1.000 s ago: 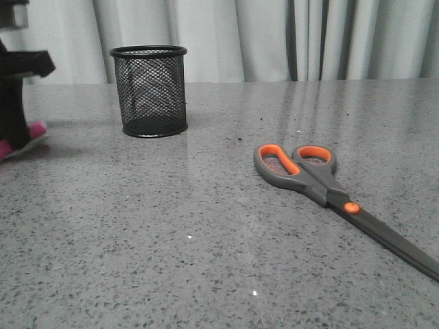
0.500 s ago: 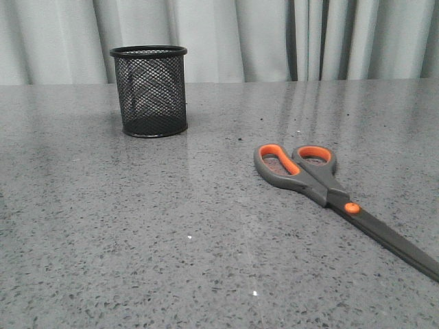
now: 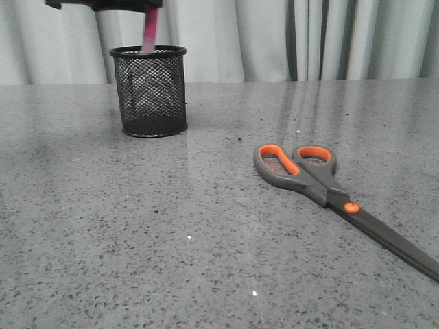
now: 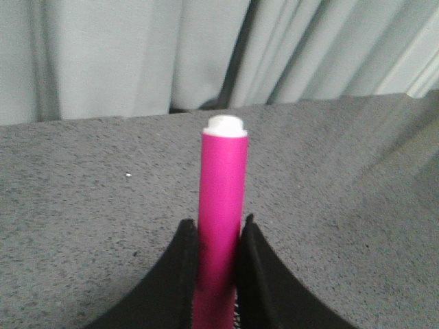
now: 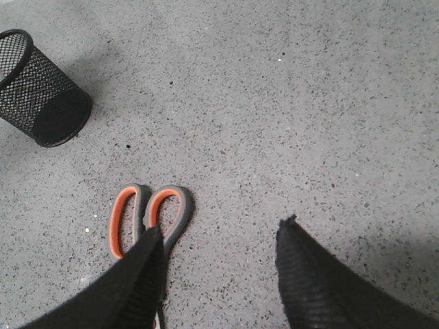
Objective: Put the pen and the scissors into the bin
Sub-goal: 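Carry the highlighter over the mesh cup and drop it in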
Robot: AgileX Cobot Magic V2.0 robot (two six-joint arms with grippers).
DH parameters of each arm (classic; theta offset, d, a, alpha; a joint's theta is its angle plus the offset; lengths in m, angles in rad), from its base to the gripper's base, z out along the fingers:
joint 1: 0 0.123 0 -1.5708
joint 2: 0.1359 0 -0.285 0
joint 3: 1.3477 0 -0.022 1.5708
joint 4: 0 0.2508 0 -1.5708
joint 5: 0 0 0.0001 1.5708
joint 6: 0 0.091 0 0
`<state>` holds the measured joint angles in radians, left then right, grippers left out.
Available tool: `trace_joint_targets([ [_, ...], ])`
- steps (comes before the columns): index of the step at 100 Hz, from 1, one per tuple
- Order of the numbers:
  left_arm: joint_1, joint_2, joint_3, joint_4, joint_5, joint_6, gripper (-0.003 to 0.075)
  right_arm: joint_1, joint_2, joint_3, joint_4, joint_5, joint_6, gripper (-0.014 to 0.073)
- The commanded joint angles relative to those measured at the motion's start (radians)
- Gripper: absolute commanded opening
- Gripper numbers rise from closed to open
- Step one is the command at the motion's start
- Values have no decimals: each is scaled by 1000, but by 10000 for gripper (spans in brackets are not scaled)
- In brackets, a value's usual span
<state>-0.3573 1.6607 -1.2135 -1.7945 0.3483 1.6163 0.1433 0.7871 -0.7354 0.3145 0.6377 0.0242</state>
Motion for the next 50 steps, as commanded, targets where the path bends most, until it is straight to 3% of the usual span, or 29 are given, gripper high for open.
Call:
trace_joint_targets([
  [1,-9,-27,-29,-37,94,38,-18,0,1,-31,4,-53,-13,337],
  [10,-9,-23,-29,-35,84,44,-14,0,1,-31,4,-53,-13,337],
  [17,-4,-23,-29,-28,74,54,41,0,1,-31,14,-52,-13,337],
  [24,-4,-23,-29,-27,52,59,162,0,1,-31,26,-45,-13,337],
  [36,-4,-31,-29,-27,61,59,442,0,1,-31,33,-39,-13,337],
  [41,-4,-50,-29,-27,62,59,509,0,1,-31,33,-39,-17,337],
  [50,-4,-115,-29,-27,56,59,484,13,-1,-54,113,-3,-151,337],
])
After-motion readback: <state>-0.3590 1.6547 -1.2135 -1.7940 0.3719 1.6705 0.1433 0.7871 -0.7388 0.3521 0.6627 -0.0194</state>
